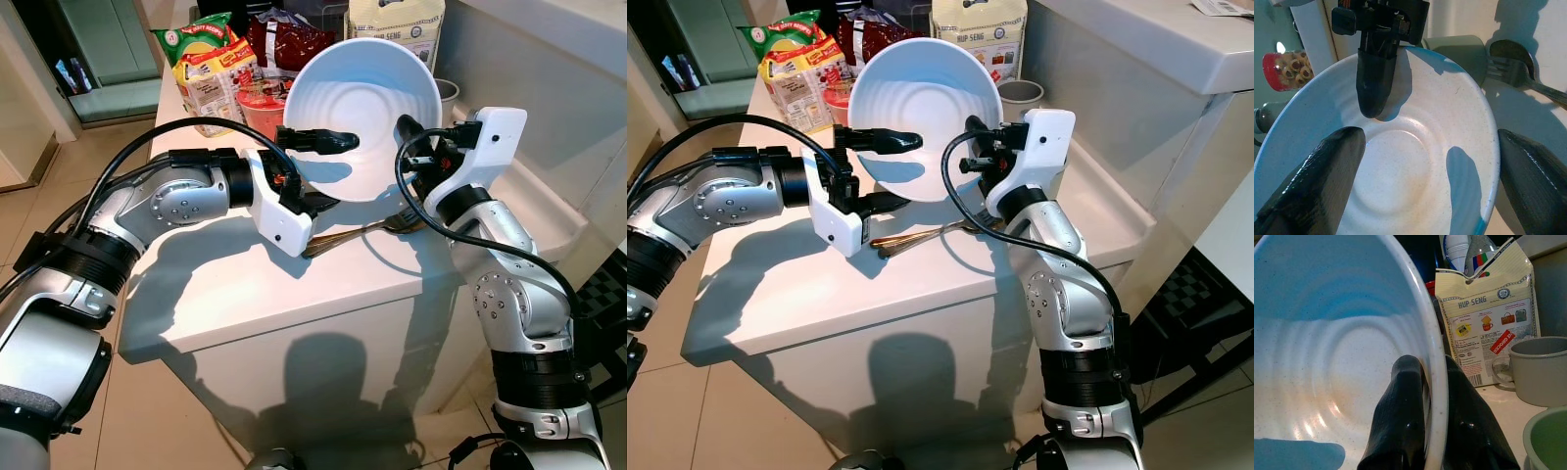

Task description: Setting the table

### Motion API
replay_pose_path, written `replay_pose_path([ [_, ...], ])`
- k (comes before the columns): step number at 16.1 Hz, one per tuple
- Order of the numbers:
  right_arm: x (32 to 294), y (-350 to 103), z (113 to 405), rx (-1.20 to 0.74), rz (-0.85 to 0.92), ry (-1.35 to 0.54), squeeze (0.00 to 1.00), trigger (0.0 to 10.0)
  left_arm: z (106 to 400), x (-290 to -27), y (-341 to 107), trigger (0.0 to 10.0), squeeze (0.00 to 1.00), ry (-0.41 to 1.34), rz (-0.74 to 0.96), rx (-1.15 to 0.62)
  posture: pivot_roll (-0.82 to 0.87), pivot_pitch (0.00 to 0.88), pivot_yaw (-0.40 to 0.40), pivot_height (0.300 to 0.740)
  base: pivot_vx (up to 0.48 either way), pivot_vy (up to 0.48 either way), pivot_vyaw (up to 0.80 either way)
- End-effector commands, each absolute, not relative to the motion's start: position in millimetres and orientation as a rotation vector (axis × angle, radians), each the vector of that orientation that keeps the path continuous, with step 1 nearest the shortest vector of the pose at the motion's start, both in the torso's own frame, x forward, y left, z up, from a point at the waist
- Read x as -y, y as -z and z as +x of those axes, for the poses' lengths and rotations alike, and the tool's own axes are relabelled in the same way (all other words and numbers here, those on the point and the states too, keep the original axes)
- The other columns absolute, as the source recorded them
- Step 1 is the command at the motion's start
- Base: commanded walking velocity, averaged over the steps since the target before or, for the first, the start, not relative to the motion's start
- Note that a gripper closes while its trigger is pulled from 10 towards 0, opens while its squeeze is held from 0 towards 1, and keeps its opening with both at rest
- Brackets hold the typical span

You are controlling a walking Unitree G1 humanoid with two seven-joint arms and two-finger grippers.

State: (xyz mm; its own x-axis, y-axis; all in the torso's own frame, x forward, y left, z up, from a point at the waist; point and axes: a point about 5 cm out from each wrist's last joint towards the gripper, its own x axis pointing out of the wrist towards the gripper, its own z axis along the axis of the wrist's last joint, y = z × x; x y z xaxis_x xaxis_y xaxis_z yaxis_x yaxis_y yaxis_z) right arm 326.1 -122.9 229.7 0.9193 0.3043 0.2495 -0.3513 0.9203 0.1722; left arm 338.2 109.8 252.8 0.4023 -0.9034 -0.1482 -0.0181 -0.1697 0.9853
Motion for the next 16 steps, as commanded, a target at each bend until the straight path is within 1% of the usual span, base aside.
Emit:
replay_pose_path([
  [1,131.4,-210.2,327.9,0.132,0.180,-0.290,0.00,0.0,338.6,-116.0,-291.3,10.0,1.00,0.843,1.494,0.958,0.05,0.000,0.085,0.740,0.000,0.000,0.00],
  [5,131.4,-210.2,327.9,0.132,0.180,-0.290,0.00,0.0,338.6,-116.0,-291.3,10.0,1.00,0.843,1.494,0.958,0.05,0.000,0.085,0.740,0.000,0.000,0.00],
  [6,133.9,-214.1,330.2,0.151,0.162,-0.273,0.00,0.0,360.9,-199.8,-240.1,10.0,0.00,0.774,1.438,0.317,0.05,0.000,0.071,0.740,0.000,0.000,0.00],
  [7,135.8,-214.8,331.1,0.157,0.152,-0.263,0.00,0.0,359.1,-238.7,-216.3,10.0,0.00,0.739,1.361,0.052,0.05,0.000,0.071,0.740,0.000,0.000,0.00],
  [8,137.9,-214.8,331.5,0.160,0.143,-0.253,0.00,0.0,348.5,-277.2,-193.7,10.0,0.00,0.717,1.275,-0.203,0.06,0.000,0.071,0.740,0.000,0.000,0.00],
  [9,139.1,-212.6,331.5,0.154,0.137,-0.250,0.00,0.0,337.2,-291.9,-180.2,10.0,0.00,0.765,1.248,-0.327,0.06,0.000,0.071,0.740,0.000,0.000,0.00],
  [10,140.0,-210.0,331.4,0.149,0.133,-0.247,0.00,0.0,332.8,-295.3,-174.0,10.0,0.00,0.775,1.213,-0.352,0.06,0.000,0.069,0.740,0.000,0.000,0.00],
  [12,142.6,-201.7,331.3,0.126,0.123,-0.238,0.00,0.0,325.4,-292.3,-159.8,10.0,0.00,0.792,1.032,-0.352,0.07,0.000,0.066,0.740,0.000,0.000,0.00],
  [13,143.8,-196.1,331.0,0.109,0.117,-0.233,0.00,0.0,323.7,-283.5,-152.0,10.0,0.00,0.755,0.867,-0.293,0.07,0.000,0.060,0.740,0.000,0.000,0.00],
  [14,144.1,-195.2,331.2,0.107,0.114,-0.234,0.00,0.0,327.3,-272.8,-155.4,10.0,0.00,0.696,0.751,-0.194,0.07,0.000,0.051,0.740,0.000,0.000,0.00],
  [16,143.1,-196.5,332.4,0.112,0.102,-0.241,0.00,0.0,332.8,-261.5,-160.0,10.0,0.00,0.640,0.664,-0.100,0.07,0.000,0.046,0.740,0.000,0.000,0.00],
])
